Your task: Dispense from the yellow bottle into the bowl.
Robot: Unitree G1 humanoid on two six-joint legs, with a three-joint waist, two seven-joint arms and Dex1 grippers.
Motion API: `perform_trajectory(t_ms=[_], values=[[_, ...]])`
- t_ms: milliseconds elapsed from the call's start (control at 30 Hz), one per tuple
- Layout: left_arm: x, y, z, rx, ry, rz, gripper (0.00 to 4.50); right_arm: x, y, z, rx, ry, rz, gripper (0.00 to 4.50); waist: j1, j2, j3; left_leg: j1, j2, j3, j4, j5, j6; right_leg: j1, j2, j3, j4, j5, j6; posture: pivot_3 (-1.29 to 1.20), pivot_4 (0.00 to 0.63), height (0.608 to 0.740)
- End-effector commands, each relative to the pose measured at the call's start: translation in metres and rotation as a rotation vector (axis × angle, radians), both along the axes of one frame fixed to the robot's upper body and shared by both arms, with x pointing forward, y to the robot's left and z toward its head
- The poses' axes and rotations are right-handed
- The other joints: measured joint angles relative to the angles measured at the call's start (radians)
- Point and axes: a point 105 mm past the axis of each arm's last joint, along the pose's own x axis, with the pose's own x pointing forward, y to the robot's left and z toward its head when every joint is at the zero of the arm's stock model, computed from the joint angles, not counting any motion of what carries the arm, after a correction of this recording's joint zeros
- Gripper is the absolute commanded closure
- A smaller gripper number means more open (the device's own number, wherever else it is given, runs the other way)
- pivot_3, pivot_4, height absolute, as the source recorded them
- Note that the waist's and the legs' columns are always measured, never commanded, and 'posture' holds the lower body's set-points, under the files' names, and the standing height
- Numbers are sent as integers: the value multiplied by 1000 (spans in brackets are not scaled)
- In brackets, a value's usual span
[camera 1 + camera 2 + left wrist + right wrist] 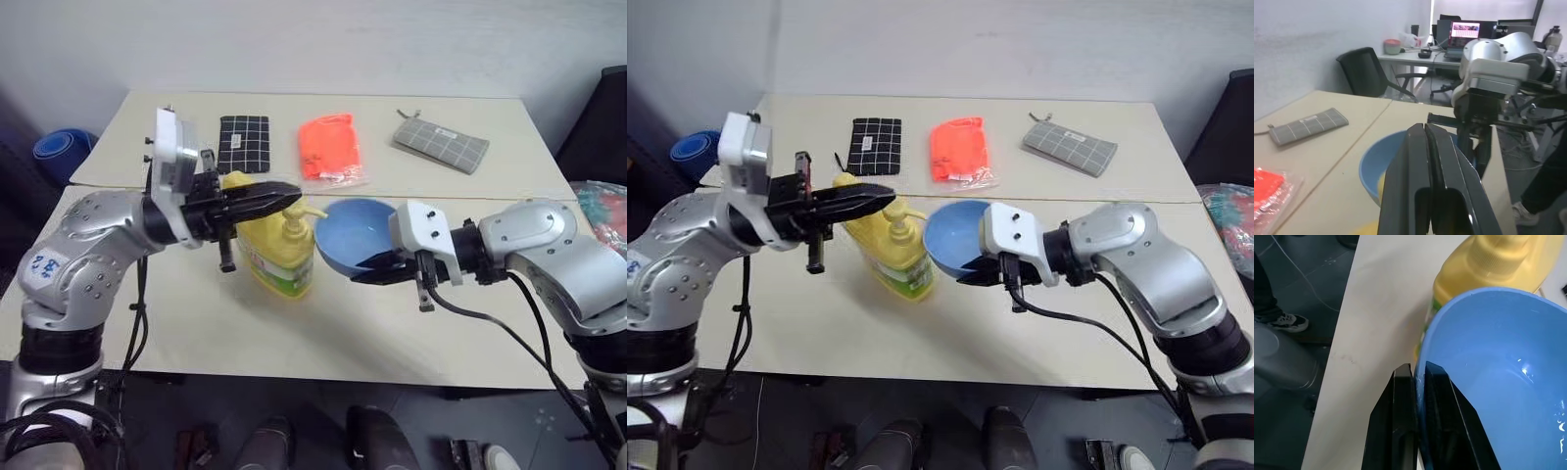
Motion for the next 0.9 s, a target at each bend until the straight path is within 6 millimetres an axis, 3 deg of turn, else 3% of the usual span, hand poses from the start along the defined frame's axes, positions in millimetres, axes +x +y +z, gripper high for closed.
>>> perform_trajectory(t_ms=[33,633,900], values=[[3,-6,6,8,-38,-1,4465,-6,7,5,6,-38,38,4500,0,0,0,0,0,0,0,0,0,0,0,0,0,0,0,0,150,740],[26,-17,-43,200,89,123,4465,-13,10,12,8,-45,20,4500,-6,0,0,0,0,0,5,0,0,1,0,1,4,0,0,0,150,740],[25,-14,-63,245,160,144,4465,-17,11,11,7,-28,12,4500,-5,-1,-1,2,0,0,6,0,0,2,0,1,5,0,0,0,150,740]])
